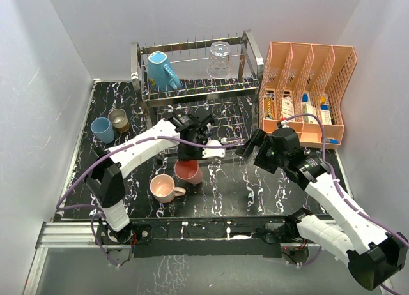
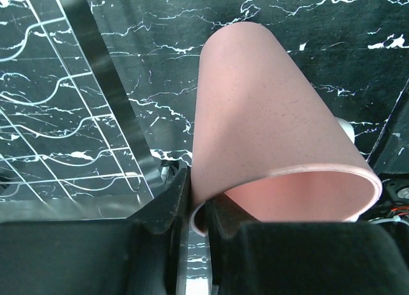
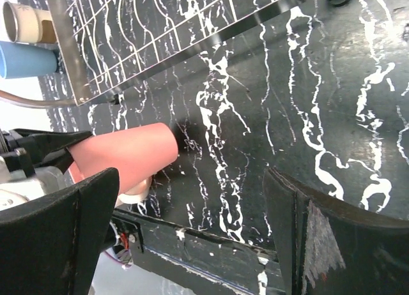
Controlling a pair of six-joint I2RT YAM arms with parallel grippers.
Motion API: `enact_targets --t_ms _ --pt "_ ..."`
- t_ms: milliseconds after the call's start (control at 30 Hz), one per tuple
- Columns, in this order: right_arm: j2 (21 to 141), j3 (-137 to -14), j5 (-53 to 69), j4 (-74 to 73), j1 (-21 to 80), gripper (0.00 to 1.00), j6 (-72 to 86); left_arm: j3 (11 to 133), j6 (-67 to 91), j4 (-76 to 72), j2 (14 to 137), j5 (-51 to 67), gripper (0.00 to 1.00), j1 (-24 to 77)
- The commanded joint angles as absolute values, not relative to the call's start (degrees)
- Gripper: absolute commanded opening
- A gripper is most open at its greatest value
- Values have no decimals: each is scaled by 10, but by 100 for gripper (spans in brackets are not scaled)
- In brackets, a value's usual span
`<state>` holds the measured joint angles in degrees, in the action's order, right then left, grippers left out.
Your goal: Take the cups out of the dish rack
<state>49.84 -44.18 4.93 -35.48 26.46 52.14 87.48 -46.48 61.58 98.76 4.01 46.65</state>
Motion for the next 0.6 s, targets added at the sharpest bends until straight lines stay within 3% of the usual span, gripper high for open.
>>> enact_targets --t_ms 0,100,300,433,567 --pt "485 -486 15 -376 259 98 492 914 -461 673 1009 -15 10 497" --pt "482 -500 3 -387 259 98 486 922 -446 676 1023 -25 30 505" --pt "473 -537 -23 -415 258 98 459 911 -441 626 1005 -50 50 508" --pt "474 -575 -38 -430 258 98 446 946 -435 632 989 -48 74 508" --pt "475 -631 -41 -432 258 98 404 975 -429 650 952 -12 85 506"
